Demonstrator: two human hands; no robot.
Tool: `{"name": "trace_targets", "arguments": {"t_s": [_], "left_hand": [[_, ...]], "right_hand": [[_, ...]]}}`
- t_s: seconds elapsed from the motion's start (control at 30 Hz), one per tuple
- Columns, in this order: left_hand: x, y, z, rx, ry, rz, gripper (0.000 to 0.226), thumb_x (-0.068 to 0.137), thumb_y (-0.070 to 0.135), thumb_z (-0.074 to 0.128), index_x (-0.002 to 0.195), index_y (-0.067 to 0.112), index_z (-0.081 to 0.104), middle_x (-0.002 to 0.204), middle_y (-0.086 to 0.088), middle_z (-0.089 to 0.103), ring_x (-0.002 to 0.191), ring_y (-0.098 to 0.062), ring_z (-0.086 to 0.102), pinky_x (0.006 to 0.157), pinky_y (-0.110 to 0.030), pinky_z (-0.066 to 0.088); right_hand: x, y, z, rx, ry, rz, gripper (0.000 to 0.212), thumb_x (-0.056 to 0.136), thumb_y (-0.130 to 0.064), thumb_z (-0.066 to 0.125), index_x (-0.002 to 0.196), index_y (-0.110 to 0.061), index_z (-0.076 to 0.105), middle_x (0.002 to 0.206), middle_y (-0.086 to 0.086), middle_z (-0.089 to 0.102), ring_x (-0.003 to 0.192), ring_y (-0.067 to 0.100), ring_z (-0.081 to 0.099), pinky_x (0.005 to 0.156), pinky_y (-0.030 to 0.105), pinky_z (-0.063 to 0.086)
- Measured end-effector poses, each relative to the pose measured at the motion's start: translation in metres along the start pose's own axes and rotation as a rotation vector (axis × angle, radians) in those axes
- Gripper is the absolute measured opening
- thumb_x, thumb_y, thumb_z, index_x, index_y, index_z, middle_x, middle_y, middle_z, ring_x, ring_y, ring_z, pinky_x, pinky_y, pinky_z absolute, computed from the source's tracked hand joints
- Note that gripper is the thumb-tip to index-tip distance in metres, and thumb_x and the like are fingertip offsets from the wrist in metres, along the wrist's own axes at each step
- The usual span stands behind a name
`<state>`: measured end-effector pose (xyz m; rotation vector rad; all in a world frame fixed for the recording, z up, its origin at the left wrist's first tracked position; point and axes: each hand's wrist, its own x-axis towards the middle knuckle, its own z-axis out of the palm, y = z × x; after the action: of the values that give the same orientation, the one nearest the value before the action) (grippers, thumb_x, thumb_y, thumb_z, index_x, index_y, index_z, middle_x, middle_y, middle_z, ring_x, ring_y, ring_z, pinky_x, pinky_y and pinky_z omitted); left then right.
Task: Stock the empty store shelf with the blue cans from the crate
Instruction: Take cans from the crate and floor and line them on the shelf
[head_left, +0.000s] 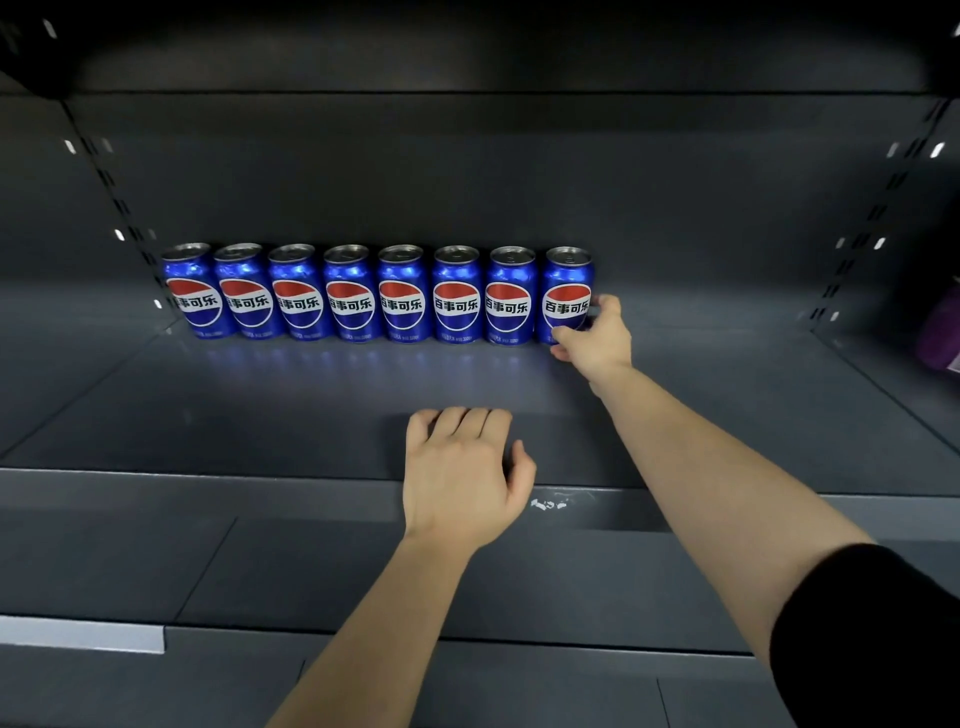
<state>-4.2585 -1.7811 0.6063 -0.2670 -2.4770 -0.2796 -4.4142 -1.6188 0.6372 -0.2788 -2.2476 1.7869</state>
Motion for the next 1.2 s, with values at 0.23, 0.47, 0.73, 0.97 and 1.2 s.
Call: {"name": "trace_targets", "arguments": {"t_s": [0.23, 0.47, 0.73, 0.97, 1.2], "left_hand": [[0.001, 0.001, -0.003, 0.019, -0.06, 0.031, 0.038, 0.087, 0.044, 0.04, 0.092, 0.02, 0.068, 0.081, 0.008, 0.068, 0.081, -0.019, 0.06, 0.086, -0.037, 0.037], [0.0, -0.002, -0.006, 0.004, -0.073, 0.096, 0.041, 0.092, 0.043, 0.035, 0.097, 0.02, 0.068, 0.087, 0.008, 0.07, 0.083, -0.017, 0.061, 0.089, -0.035, 0.033], [-0.025, -0.02, -0.034, -0.06, -0.016, 0.155, 0.043, 0.095, 0.037, 0.029, 0.111, 0.019, 0.064, 0.114, 0.004, 0.066, 0.106, -0.018, 0.057, 0.095, -0.035, 0.029], [-0.095, -0.029, -0.06, -0.146, -0.021, 0.178, 0.041, 0.094, 0.035, 0.034, 0.115, 0.016, 0.062, 0.126, 0.0, 0.061, 0.124, -0.021, 0.048, 0.102, -0.04, 0.029], [-0.183, -0.035, -0.052, -0.153, -0.174, 0.18, 0.044, 0.094, 0.037, 0.031, 0.114, 0.016, 0.064, 0.12, 0.001, 0.064, 0.118, -0.02, 0.053, 0.098, -0.037, 0.03]], "right_hand": [[-0.028, -0.009, -0.002, -0.148, -0.025, -0.073, 0.067, 0.08, -0.005, 0.067, 0.139, -0.01, 0.037, 0.131, 0.009, 0.056, 0.117, 0.024, 0.056, 0.09, 0.03, 0.046], [-0.077, -0.012, -0.029, -0.375, -0.089, -0.105, 0.065, 0.084, -0.01, 0.064, 0.143, -0.01, 0.036, 0.14, 0.013, 0.044, 0.127, 0.028, 0.047, 0.094, 0.026, 0.038], [-0.151, -0.016, -0.057, -0.537, -0.074, -0.211, 0.05, 0.085, -0.011, 0.063, 0.134, -0.009, 0.052, 0.131, 0.012, 0.059, 0.117, 0.027, 0.058, 0.097, 0.027, 0.042], [-0.235, -0.003, -0.061, -0.561, 0.124, -0.297, 0.033, 0.084, -0.019, 0.062, 0.116, -0.015, 0.065, 0.112, 0.006, 0.07, 0.103, 0.023, 0.065, 0.092, 0.034, 0.05], [-0.303, 0.054, -0.055, -0.524, 0.062, -0.11, 0.033, 0.083, -0.021, 0.064, 0.116, -0.017, 0.065, 0.109, 0.005, 0.07, 0.099, 0.022, 0.065, 0.09, 0.033, 0.051]]}}
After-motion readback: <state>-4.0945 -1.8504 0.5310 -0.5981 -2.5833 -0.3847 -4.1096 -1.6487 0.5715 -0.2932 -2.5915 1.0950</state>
